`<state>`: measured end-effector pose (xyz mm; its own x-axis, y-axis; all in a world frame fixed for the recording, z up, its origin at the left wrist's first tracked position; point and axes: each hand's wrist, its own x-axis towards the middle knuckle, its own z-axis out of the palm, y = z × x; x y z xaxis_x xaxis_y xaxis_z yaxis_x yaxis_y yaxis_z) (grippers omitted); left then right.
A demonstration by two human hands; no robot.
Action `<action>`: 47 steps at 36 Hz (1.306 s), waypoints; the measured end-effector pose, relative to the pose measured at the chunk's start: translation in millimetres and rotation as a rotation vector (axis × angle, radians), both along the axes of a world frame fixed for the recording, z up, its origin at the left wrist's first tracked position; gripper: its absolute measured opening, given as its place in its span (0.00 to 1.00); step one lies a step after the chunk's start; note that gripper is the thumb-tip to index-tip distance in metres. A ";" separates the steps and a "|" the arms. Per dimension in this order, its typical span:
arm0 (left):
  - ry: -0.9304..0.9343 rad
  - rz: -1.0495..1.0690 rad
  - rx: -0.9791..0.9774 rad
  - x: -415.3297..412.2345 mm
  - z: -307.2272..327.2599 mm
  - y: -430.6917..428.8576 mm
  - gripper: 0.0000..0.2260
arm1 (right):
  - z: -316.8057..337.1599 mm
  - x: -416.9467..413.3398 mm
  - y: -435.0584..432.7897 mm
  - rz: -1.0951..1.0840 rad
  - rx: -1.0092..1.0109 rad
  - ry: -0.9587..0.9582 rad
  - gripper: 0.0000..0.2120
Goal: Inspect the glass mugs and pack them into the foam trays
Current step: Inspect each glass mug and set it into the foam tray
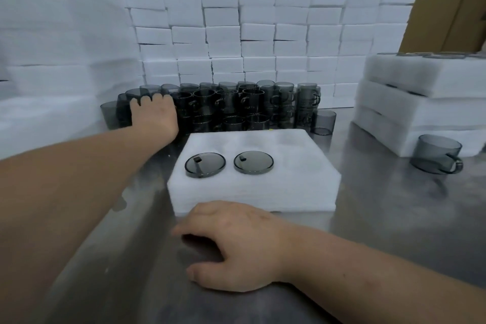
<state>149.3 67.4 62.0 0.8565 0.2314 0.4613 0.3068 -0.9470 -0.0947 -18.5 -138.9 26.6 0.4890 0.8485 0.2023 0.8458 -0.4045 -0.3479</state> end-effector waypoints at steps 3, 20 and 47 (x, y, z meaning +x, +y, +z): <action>-0.015 0.006 0.000 0.1 3.8 2.9 0.20 | -0.9 0.3 0.2 0.006 -0.004 -0.006 0.23; -0.381 -0.210 -0.286 -16.8 8.3 -1.7 0.16 | -4.0 1.9 0.1 0.005 0.007 -0.080 0.20; -0.672 -0.747 -1.062 -178.7 -11.5 -98.1 0.13 | 0.7 6.1 -6.7 -0.424 0.713 -0.529 0.34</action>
<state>-29.4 -30.6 50.5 0.6239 0.3186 0.7136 -0.5733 -0.4339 0.6950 -12.4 -145.5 27.3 0.4241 0.2174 0.8791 0.7958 -0.5528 -0.2472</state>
